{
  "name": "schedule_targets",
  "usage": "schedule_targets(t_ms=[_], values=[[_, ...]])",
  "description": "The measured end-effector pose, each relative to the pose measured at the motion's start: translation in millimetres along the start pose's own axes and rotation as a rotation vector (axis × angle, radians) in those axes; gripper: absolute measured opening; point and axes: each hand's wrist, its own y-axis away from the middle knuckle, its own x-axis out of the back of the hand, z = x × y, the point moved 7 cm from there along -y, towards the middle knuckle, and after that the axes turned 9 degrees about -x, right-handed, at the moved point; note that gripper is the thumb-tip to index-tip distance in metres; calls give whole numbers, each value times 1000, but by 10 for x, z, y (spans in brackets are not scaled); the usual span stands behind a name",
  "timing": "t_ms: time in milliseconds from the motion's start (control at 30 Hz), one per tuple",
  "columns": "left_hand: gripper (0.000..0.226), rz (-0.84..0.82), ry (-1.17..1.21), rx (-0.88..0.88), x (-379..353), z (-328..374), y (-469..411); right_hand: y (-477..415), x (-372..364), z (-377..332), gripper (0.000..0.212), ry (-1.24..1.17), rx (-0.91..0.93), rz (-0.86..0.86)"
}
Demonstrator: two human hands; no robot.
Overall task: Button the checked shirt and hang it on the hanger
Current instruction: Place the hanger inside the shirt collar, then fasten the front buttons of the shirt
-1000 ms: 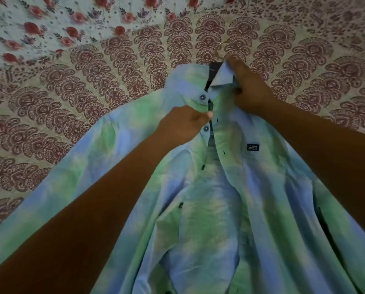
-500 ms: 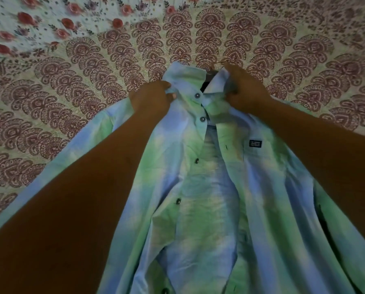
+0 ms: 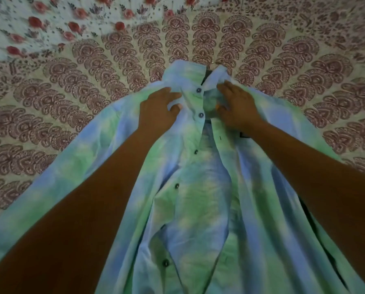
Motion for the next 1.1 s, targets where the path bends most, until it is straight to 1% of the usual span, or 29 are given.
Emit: schedule_targets(t_ms=[67,100,133,167,200,233,300,367,433,467,500,567,633,700,733,800,867,933,1000,1033,1067,1100], values=[[37,186,72,-73,89,206,460,399,-20,-61,58,-96,33,84],[30,241,124,-87,107,307,723,660,-41,-85,56,-128,57,139],[26,252,185,-84,99,393,971,925,-74,-106,53,-152,82,197],[24,216,248,-57,48,454,1190,1195,-115,-129,49,-170,102,240],[24,146,289,-12,-42,499,1379,1444,-175,-146,44,-175,111,260],[25,62,274,43,-150,525,1573,1709,-261,-172,38,-159,116,252],[22,-67,92,157,-336,453,1902,2160,-495,-176,27,-93,98,192],[19,-130,-135,295,-379,337,2254,2609,-733,-118,25,-24,13,97],[35,-172,-253,356,-407,289,2528,2961,-911,-48,38,28,-110,11],[45,-179,-278,363,-432,279,2598,3070,-985,-38,50,63,-157,-16],[52,-180,-295,369,-453,290,2659,3169,-1043,-41,63,106,-192,-31],[57,-199,-358,397,-496,340,2731,3299,-1063,-69,75,181,-282,-11],[52,-204,-431,411,-494,372,2764,3364,-1075,-98,74,123,-379,0],[42,-208,-461,389,-458,340,2757,3399,-1055,-136,58,28,-427,8],[41,-186,-398,378,-430,298,2761,3421,-1022,-133,53,-14,-452,20],[38,-109,-99,371,-371,278,2756,3436,-984,-70,56,-104,-472,6],[35,-57,159,294,-338,497,2798,3489,-912,-41,53,-252,-388,6],[35,-143,268,216,-411,794,2929,3594,-829,-64,49,-452,-246,23],[32,-300,305,204,-568,997,3132,3756,-818,-58,51,-605,-145,-45],[30,-373,314,210,-626,1035,3280,3883,-828,-75,53,-603,-103,-86],[29,-407,324,220,-653,1023,3424,4012,-847,-94,54,-544,-49,-101],[29,-386,339,216,-629,1016,3598,4191,-860,-119,53,-452,15,-86]])
